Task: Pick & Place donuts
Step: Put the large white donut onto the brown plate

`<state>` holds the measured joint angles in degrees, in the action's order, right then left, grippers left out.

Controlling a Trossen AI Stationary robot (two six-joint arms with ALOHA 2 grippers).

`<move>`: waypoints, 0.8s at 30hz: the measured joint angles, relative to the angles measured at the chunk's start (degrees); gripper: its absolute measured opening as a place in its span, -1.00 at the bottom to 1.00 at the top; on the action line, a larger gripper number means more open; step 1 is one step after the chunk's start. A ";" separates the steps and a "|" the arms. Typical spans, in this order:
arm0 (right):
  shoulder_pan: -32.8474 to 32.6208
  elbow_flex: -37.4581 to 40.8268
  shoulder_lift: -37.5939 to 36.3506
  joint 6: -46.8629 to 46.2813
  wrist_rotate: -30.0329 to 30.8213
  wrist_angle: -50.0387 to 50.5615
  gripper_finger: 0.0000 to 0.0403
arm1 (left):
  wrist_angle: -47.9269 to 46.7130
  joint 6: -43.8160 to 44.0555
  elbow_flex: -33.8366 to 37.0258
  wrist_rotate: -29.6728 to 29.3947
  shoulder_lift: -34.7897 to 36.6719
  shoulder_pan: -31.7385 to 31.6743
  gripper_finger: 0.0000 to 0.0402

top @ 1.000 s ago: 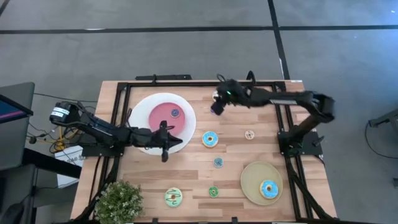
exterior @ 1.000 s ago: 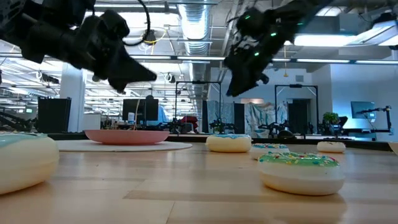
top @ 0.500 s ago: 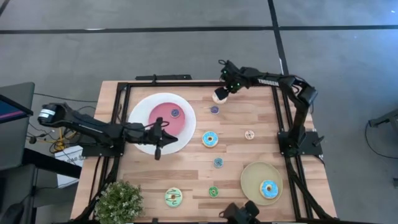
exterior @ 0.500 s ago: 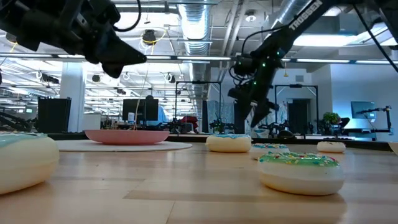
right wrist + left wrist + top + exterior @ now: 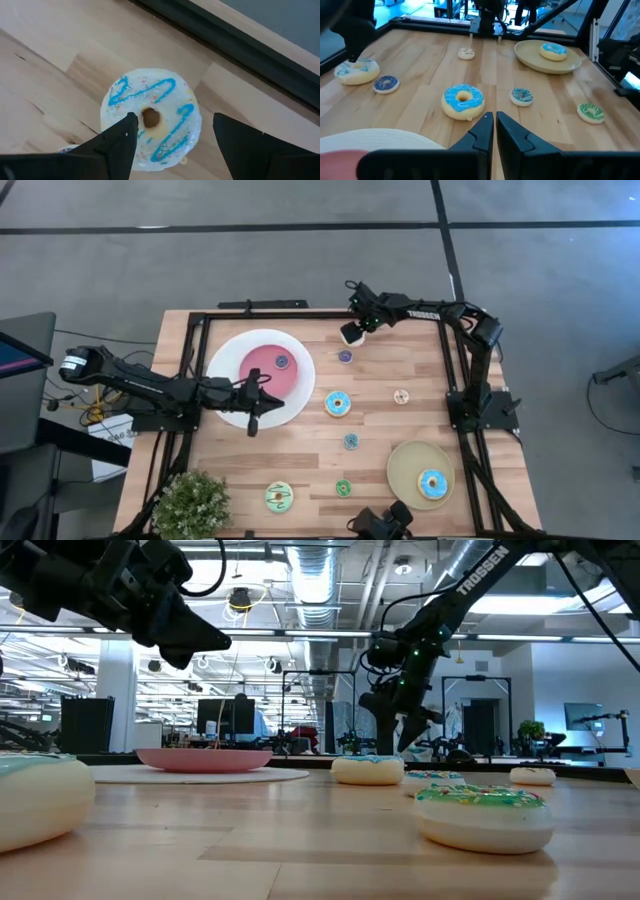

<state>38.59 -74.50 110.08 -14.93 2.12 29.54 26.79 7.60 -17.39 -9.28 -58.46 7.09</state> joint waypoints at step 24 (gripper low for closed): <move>-1.10 0.00 -0.07 -4.61 3.67 0.73 0.23 | 0.08 2.61 0.00 1.05 0.00 0.00 -0.93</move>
<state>37.49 -74.50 110.02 -19.54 5.79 30.27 26.86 10.21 -17.39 -8.23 -58.46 7.09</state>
